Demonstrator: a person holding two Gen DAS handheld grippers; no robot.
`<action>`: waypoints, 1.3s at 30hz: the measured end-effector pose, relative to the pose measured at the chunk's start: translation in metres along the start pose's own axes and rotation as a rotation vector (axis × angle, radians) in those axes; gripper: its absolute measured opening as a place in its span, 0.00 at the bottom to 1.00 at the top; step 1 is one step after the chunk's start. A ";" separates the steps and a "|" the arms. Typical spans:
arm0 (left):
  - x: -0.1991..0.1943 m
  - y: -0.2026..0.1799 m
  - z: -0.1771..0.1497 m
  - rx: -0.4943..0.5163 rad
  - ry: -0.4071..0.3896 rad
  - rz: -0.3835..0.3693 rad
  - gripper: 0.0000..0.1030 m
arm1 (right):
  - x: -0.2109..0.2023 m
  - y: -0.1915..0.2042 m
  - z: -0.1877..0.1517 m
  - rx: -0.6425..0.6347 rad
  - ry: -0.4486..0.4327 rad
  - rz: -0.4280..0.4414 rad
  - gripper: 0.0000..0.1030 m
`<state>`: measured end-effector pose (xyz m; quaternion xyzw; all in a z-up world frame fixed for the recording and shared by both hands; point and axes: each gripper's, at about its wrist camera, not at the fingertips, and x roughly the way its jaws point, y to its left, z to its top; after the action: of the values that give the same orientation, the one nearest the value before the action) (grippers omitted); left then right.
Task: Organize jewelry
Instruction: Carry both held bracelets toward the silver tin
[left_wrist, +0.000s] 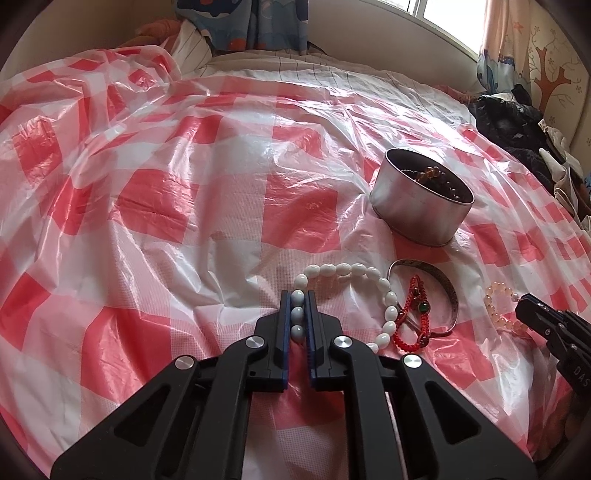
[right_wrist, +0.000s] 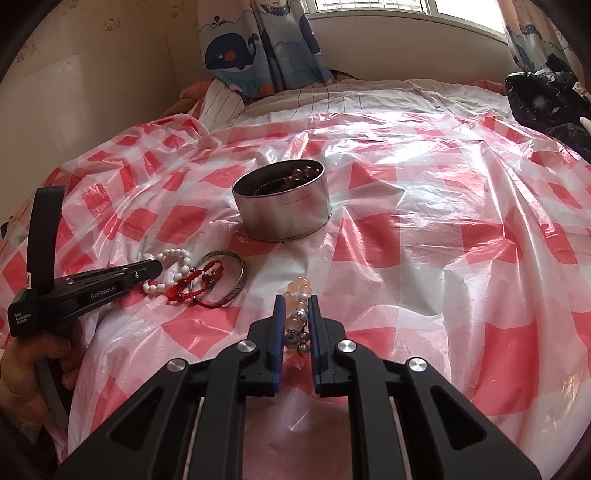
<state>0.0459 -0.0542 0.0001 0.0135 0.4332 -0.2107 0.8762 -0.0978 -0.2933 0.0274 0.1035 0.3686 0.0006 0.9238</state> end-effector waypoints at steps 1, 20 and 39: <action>0.001 0.000 0.000 -0.001 0.003 0.001 0.07 | 0.001 0.000 0.000 0.001 0.006 0.002 0.12; -0.004 -0.003 0.001 0.011 -0.023 -0.026 0.06 | 0.012 -0.001 -0.004 0.004 0.053 -0.015 0.08; -0.054 -0.046 0.040 0.124 -0.159 -0.204 0.06 | -0.020 -0.008 0.040 0.071 -0.097 0.176 0.08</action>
<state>0.0295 -0.0850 0.0736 0.0067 0.3479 -0.3252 0.8793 -0.0859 -0.3104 0.0677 0.1681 0.3129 0.0634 0.9326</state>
